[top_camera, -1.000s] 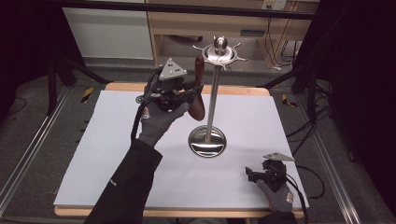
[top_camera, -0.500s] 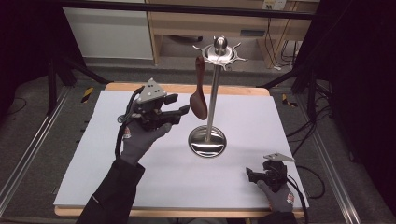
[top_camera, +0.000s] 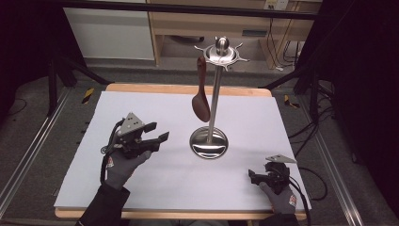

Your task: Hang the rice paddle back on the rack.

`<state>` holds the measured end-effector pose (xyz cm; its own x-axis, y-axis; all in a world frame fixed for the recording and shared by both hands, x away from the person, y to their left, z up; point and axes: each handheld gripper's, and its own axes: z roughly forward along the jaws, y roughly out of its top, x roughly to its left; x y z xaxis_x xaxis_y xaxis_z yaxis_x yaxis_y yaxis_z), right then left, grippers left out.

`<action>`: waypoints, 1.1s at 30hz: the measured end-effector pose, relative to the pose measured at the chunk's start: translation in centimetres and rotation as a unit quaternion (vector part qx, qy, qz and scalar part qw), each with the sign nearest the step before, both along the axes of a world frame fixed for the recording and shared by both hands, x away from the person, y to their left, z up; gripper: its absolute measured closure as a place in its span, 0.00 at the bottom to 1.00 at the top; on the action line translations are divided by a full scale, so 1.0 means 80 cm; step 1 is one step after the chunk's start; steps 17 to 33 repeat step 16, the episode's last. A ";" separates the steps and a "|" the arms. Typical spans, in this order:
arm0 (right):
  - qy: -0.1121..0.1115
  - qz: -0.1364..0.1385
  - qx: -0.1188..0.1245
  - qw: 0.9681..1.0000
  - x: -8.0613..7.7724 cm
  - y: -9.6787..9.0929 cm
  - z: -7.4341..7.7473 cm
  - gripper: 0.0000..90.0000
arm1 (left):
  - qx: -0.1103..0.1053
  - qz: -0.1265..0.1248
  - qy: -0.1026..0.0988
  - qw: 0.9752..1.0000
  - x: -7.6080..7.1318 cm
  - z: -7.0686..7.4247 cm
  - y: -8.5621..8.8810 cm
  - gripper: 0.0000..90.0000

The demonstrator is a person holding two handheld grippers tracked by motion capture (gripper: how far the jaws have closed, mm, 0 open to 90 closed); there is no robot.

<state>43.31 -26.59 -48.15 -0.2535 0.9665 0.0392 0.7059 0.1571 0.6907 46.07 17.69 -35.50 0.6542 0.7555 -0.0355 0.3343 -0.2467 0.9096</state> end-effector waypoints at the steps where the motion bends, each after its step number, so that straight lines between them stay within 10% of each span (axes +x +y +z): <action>1: -0.001 0.000 0.001 1.000 0.000 0.000 0.000 0.10 | 0.003 0.007 0.005 1.000 -0.001 -0.009 0.006 0.45; 14: 0.004 -0.005 -0.017 1.000 -0.001 -0.002 -0.002 0.10 | 0.015 0.062 0.059 0.996 -0.018 -0.086 0.065 0.43; 33: 0.004 -0.005 -0.017 1.000 -0.001 -0.002 -0.002 0.10 | 0.021 0.069 0.062 0.995 -0.018 -0.091 0.070 0.42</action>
